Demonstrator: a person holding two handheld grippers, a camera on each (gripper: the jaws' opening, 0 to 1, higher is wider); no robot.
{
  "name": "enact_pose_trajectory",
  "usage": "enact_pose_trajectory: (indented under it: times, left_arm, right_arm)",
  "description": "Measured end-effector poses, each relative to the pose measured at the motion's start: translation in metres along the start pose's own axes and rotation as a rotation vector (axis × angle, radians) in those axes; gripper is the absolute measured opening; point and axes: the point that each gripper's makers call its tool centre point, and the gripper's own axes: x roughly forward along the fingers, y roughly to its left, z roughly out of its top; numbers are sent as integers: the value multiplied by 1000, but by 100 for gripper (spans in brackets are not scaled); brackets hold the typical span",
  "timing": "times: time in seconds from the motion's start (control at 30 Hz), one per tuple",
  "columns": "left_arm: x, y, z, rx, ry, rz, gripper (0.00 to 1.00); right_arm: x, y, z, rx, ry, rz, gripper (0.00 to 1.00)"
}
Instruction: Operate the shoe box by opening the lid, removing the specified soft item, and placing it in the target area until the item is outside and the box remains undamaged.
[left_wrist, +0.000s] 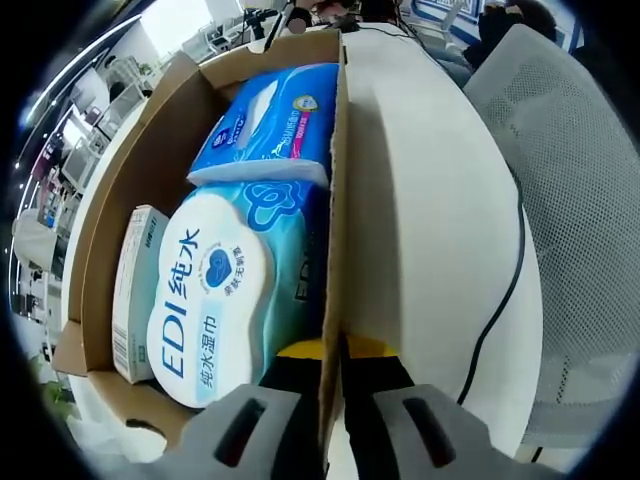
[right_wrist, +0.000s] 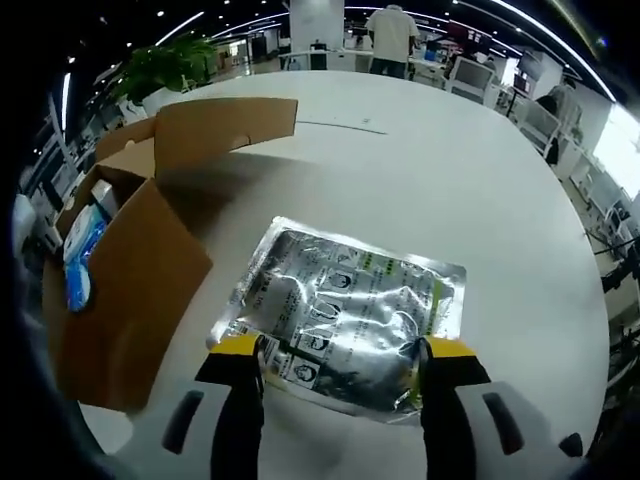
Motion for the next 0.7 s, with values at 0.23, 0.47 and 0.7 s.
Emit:
enact_pose_trajectory:
  times: [0.23,0.47,0.7]
  left_arm:
    - [-1,-1,0,-4,2,1,2]
    - [-1,-2,-1,-6,2,0,2]
    - [-1,-2,0,-7,2,-1,2]
  right_arm:
    - [5,-5,6,-6,11,5,61]
    - [9,-8,11,1,7,1,61]
    - [11,-9,16,-4,0,3,61]
